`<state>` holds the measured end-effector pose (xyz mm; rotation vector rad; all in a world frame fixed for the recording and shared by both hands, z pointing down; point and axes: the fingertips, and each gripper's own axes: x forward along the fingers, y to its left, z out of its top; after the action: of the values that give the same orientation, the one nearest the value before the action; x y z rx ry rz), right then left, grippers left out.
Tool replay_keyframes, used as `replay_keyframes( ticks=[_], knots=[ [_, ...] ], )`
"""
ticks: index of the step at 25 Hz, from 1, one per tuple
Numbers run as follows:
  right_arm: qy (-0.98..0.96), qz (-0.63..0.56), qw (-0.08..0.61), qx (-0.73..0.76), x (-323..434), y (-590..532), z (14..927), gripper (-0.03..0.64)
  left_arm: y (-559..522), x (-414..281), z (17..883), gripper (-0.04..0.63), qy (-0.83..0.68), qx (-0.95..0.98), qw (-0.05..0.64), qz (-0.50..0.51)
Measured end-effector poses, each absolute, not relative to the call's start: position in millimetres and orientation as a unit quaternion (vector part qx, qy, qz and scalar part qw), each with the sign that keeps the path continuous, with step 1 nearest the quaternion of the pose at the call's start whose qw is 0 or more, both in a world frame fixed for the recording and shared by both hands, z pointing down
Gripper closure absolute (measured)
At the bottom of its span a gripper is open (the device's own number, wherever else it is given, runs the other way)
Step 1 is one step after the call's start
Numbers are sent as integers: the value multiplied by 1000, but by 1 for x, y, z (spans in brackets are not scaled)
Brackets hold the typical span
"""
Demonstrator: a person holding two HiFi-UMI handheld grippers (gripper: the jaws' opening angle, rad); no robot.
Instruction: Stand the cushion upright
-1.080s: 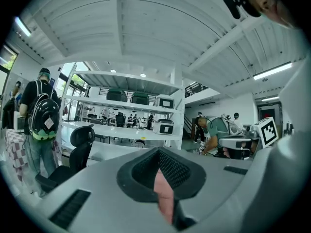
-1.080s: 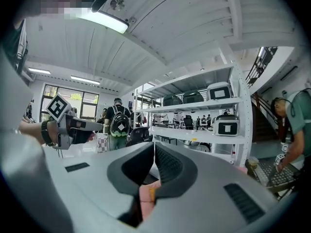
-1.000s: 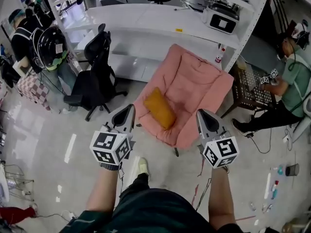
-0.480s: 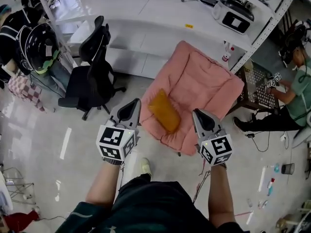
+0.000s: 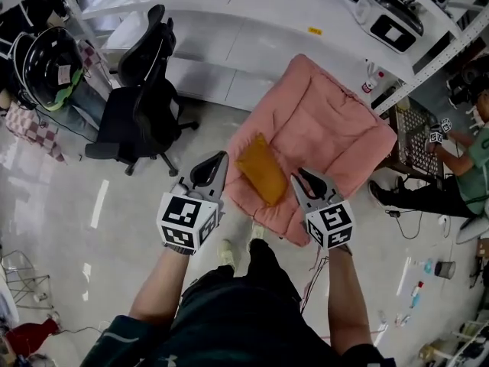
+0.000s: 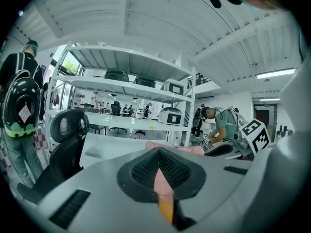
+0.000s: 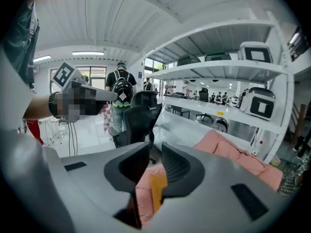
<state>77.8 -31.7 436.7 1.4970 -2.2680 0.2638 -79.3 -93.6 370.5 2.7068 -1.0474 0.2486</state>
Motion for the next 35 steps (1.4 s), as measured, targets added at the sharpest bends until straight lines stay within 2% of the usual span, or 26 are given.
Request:
replay_keyframes(
  ticks=[18, 24, 35],
  knots=[
    [-848, 166, 281, 417, 111, -180, 603, 529, -212, -53, 480, 589, -450, 869, 148, 141],
    [-846, 200, 325, 372, 108, -203, 683, 481, -234, -46, 517, 589, -461, 858, 165, 153],
    [-823, 253, 403, 310, 101, -216, 809, 434, -249, -38, 572, 589, -477, 840, 197, 169]
  ],
)
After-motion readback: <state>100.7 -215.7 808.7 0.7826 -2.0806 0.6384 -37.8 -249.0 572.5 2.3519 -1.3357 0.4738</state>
